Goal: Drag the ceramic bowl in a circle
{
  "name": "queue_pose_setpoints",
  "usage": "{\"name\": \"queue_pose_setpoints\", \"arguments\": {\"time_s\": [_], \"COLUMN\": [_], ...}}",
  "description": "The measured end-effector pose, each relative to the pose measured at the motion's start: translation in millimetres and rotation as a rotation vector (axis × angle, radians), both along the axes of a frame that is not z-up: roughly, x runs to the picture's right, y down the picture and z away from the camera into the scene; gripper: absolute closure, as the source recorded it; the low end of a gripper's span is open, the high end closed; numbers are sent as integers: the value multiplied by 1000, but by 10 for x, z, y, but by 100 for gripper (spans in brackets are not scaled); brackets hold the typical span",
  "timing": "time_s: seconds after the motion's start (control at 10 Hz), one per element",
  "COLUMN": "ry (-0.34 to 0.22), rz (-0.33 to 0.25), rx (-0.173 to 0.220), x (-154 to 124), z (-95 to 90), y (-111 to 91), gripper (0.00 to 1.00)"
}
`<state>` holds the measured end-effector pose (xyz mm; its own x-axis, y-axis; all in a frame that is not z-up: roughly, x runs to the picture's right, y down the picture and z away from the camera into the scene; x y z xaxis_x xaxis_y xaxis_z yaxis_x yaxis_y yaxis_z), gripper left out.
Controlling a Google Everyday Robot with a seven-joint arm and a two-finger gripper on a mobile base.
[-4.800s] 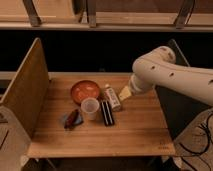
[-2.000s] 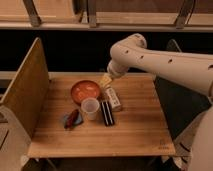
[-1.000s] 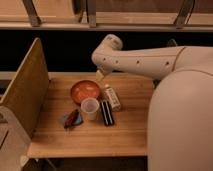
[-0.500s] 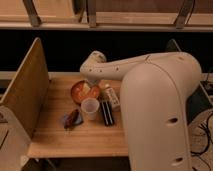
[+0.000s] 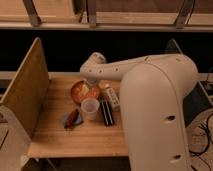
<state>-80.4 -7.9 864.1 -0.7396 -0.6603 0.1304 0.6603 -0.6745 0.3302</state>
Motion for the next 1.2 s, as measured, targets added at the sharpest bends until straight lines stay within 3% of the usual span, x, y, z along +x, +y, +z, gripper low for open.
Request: {"name": "queue_pose_setpoints", "arguments": {"time_s": [0.2,0.4,0.8,1.2], "ry": [-20,-20,-20,-54], "rz": [18,38,33,1], "rx": [-56,-61,-80,-136], "x": [48,165,267,123], "z": [-56,41,465,956], "y": [175,100,-83,21], "gripper": [20,20,20,20]}}
